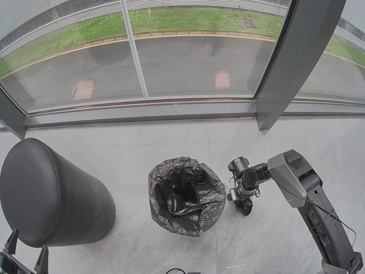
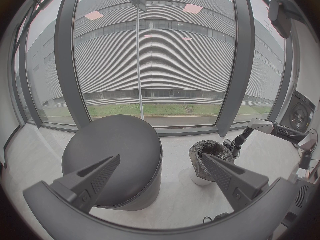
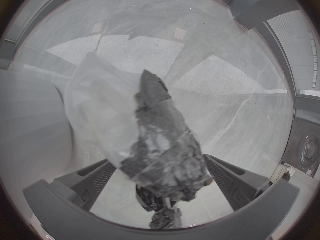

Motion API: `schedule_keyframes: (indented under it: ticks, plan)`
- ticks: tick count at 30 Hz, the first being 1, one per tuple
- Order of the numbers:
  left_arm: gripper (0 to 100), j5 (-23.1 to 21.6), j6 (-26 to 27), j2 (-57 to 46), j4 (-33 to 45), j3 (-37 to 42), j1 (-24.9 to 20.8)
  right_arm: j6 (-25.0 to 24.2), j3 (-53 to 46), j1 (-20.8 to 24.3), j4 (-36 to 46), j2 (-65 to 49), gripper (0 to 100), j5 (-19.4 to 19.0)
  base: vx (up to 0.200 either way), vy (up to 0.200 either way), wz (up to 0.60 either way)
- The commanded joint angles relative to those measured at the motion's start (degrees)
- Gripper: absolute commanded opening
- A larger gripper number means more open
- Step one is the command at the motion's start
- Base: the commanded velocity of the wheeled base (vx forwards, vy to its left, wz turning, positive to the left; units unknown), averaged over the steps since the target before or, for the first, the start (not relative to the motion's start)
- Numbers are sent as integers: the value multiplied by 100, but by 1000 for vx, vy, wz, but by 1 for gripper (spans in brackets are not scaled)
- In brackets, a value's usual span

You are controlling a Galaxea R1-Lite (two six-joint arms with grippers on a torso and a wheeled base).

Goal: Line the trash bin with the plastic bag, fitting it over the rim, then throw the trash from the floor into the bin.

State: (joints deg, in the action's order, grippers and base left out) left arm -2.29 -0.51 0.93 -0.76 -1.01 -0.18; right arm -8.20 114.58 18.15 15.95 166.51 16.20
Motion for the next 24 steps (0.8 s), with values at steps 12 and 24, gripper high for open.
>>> schedule_keyframes:
  ticks: [12,24]
  plan:
    - [100,1,-2,-84,-4,101,1,12,1,-75,14,-40,0,-3,0,0,0]
    - [100,1,-10,-84,-4,101,1,56,1,-66,31,-224,0,164,0,0,0]
